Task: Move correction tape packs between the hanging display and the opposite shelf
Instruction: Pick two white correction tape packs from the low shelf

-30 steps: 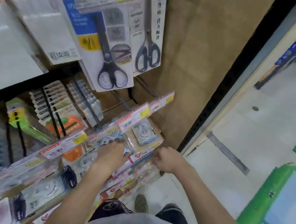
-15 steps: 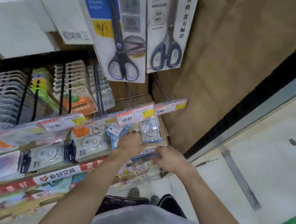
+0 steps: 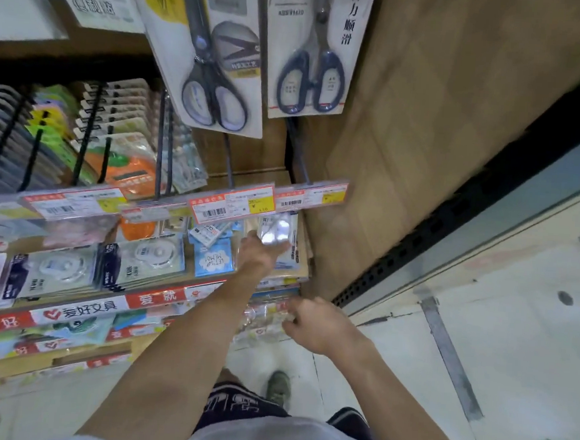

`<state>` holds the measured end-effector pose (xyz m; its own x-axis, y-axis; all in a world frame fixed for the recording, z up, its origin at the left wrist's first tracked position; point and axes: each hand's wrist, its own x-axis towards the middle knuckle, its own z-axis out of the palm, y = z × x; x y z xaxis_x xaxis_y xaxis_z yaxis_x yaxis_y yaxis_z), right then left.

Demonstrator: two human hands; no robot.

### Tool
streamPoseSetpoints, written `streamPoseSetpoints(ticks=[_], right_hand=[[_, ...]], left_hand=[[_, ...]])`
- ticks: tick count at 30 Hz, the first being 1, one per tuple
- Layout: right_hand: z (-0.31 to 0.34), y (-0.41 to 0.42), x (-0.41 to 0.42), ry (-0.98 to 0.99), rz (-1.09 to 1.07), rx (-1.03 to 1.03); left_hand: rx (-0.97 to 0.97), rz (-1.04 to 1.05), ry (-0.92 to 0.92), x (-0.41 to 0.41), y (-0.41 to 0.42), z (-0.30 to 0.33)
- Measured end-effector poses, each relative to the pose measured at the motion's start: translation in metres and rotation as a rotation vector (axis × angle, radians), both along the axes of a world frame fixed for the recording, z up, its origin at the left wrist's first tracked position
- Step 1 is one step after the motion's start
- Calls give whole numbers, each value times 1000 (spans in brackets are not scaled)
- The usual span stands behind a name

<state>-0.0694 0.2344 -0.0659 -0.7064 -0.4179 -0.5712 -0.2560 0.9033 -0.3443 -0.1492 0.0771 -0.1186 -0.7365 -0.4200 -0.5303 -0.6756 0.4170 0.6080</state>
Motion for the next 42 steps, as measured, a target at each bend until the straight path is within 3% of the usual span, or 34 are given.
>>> streamPoseSetpoints(ticks=[5, 14, 18, 23, 26, 29, 42], right_hand=[[0, 5, -7, 4, 30, -3], [-1, -10, -26, 7, 42, -84], [2, -27, -35, 25, 24, -68], [-12, -40, -49, 46, -174, -123], [-21, -51, -59, 158, -315, -155], [-32, -63, -68, 302, -392, -62], [-73, -81, -89, 270, -490, 110]], left_hand=[[174, 163, 195, 9, -6, -12], [460, 320, 234, 62, -46, 2], [461, 381, 275, 101, -60, 24], [463, 425, 304, 134, -72, 46], [435, 444, 305, 146, -77, 55], [406, 444, 308, 152, -81, 61], [371, 326, 288, 155, -108, 68]])
